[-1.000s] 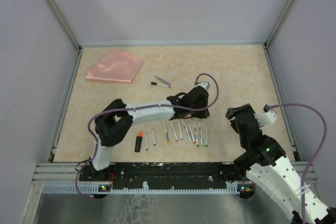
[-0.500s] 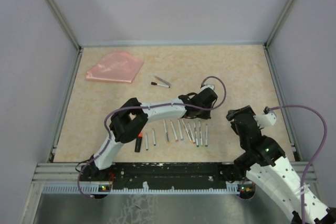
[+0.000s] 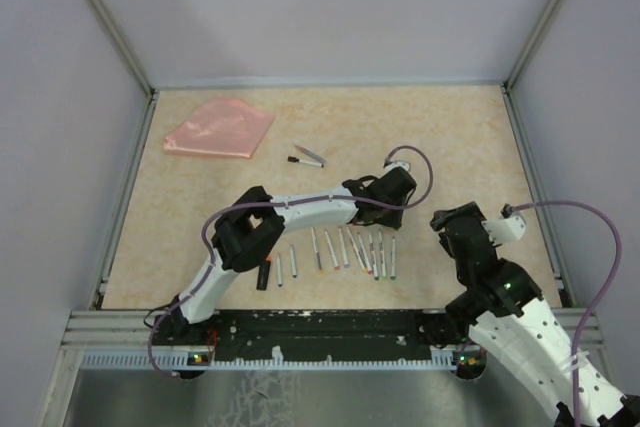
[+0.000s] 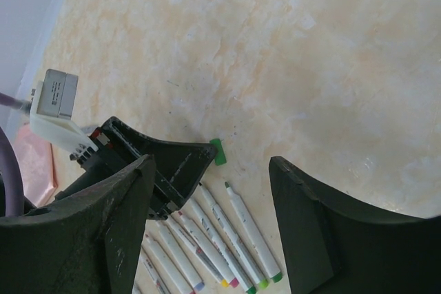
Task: Open the pen caps
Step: Place the pen cap at the center of the board, then pick up the pen from the center of the board, then open the pen cap from the pen.
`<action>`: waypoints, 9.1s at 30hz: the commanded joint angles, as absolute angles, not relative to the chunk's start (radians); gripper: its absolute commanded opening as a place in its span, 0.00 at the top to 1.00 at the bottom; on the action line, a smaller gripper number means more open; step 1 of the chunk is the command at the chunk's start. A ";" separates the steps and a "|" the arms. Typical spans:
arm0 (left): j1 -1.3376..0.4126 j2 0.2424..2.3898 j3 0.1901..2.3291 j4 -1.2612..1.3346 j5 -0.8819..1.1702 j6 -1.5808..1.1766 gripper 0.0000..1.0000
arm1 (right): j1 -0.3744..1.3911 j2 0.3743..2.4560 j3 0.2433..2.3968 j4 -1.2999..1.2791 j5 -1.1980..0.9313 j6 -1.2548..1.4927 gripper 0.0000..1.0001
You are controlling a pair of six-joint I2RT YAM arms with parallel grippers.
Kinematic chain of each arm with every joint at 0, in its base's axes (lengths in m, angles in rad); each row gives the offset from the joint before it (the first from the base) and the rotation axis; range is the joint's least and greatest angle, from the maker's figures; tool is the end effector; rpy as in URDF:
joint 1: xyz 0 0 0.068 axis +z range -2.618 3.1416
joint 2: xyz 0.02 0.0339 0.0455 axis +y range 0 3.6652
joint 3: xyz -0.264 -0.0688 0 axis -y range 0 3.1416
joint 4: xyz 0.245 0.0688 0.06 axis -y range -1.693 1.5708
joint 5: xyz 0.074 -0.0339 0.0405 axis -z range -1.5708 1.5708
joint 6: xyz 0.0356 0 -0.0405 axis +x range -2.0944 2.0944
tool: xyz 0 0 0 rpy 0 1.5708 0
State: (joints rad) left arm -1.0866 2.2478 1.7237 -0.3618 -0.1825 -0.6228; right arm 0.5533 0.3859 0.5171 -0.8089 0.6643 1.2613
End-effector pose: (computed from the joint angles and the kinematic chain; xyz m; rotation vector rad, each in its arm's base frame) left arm 0.2368 -0.4364 0.1642 0.4971 2.4613 -0.5242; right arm 0.0881 0.0286 0.2404 1.0419 1.8296 0.3423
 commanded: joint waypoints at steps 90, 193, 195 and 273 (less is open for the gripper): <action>-0.416 1.020 0.788 -0.276 -0.062 -0.405 0.02 | 0.540 2.470 2.130 -0.537 -0.210 0.132 0.67; -0.412 1.355 0.851 0.568 0.683 -0.907 0.19 | 0.526 1.319 0.796 0.562 -0.747 0.710 1.00; -0.418 1.351 0.854 0.553 0.679 -0.896 0.21 | 0.532 1.321 0.794 0.557 -0.746 0.710 1.00; -0.520 1.312 0.852 0.658 0.537 -0.902 1.00 | 0.641 1.126 0.673 0.431 -0.694 0.741 1.00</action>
